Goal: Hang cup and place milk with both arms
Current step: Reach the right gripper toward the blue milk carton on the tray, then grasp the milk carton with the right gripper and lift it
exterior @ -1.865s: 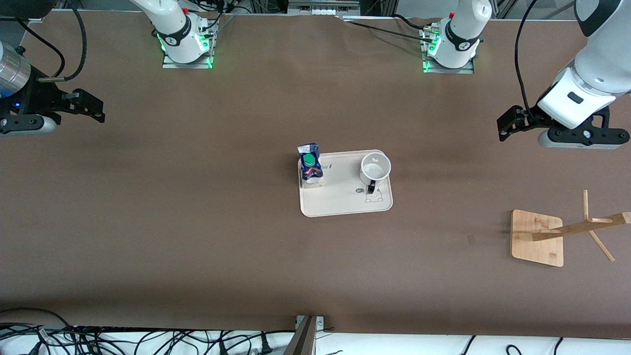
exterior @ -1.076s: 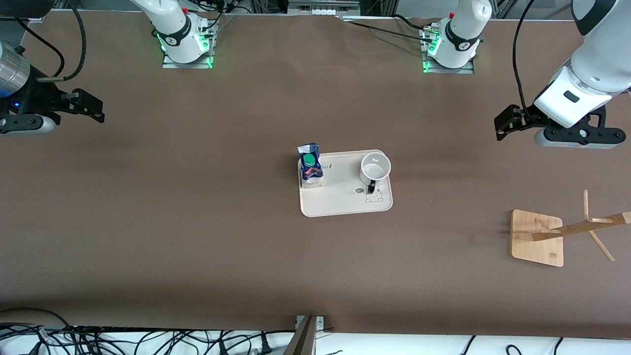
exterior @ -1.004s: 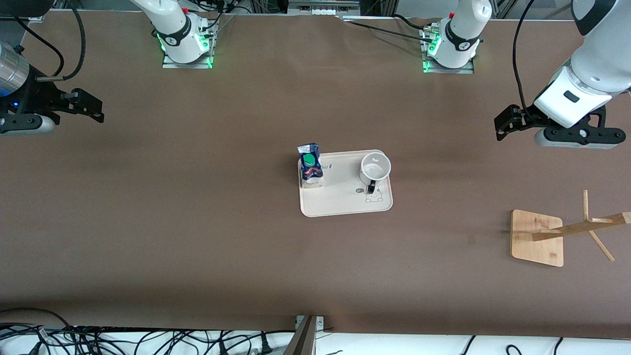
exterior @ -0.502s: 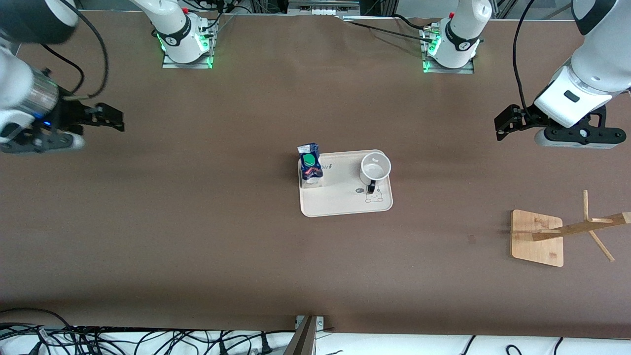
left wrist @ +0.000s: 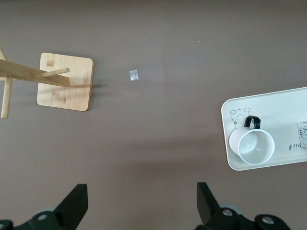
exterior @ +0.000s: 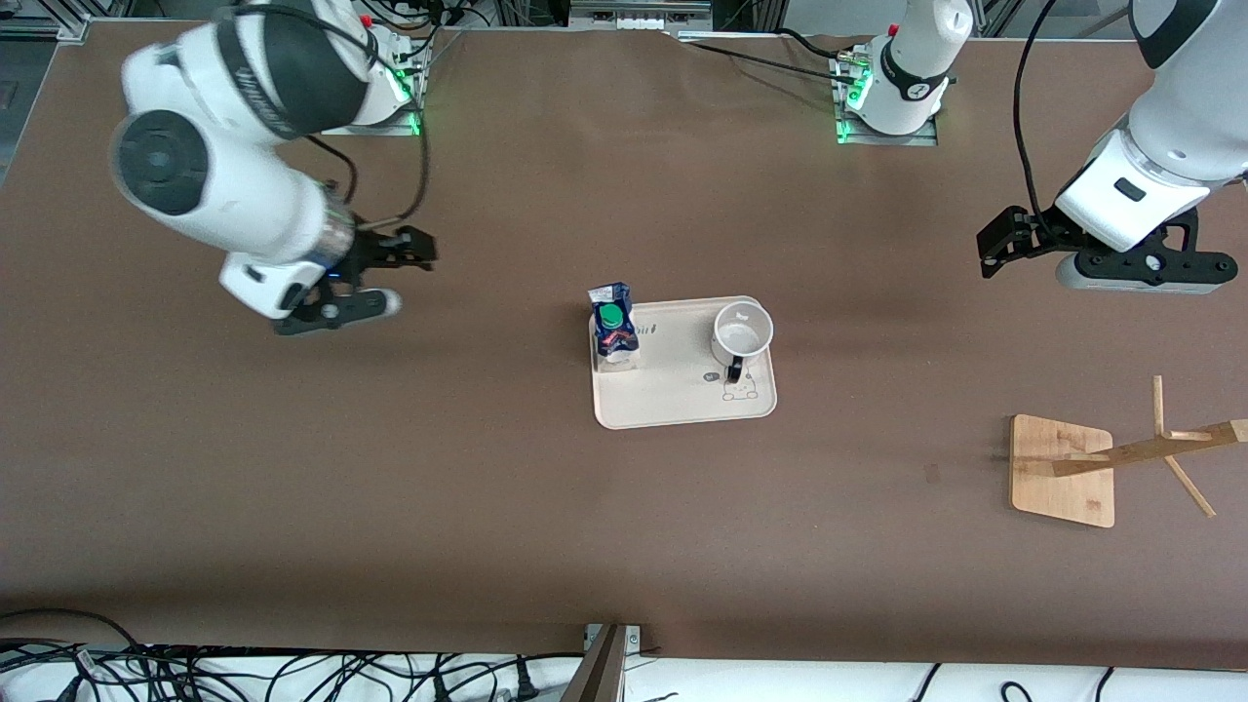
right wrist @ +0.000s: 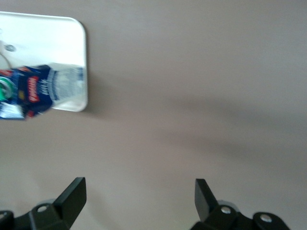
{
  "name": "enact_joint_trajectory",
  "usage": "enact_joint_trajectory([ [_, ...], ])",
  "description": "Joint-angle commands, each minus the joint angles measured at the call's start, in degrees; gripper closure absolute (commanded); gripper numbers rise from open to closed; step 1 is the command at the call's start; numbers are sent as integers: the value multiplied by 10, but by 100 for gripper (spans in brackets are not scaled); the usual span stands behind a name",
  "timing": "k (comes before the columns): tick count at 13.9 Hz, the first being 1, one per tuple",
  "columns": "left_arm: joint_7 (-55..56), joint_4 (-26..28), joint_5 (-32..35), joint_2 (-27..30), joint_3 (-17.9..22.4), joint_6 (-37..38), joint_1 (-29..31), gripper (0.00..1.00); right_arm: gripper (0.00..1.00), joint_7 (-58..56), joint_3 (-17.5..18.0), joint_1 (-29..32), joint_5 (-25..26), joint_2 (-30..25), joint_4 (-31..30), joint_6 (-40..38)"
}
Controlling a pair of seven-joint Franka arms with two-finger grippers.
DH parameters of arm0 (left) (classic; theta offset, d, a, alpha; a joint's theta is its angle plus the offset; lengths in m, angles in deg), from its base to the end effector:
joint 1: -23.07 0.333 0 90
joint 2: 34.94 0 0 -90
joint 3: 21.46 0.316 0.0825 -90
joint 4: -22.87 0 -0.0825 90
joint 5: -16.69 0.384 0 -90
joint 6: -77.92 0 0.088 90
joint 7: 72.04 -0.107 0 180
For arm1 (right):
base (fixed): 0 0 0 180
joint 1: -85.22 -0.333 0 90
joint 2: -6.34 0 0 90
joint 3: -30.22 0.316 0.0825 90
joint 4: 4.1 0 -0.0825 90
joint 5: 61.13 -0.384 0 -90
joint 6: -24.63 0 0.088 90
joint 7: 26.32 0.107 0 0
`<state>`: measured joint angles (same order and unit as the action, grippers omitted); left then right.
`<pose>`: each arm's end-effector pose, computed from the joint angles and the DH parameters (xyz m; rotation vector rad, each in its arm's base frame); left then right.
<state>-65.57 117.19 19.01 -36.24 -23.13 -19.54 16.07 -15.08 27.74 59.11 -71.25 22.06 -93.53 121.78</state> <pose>0.5654 -0.0822 0.5875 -3.1054 0.0668 -0.0576 0.5692 0.2703 0.4773 -3.0042 -0.2753 0.2740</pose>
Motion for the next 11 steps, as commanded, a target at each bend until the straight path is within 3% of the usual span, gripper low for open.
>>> enact_joint_trajectory([
  [1,5,-19,-1,-7,0,14,-3,0,0,91,-2,-65,-19,55,43,57],
  [5,-1,-19,-2,-8,2,14,0,0,0,188,-3,-141,-13,154,147,80],
  [11,-1,-19,-2,-8,2,14,4,0,0,237,-4,-177,7,206,148,131],
])
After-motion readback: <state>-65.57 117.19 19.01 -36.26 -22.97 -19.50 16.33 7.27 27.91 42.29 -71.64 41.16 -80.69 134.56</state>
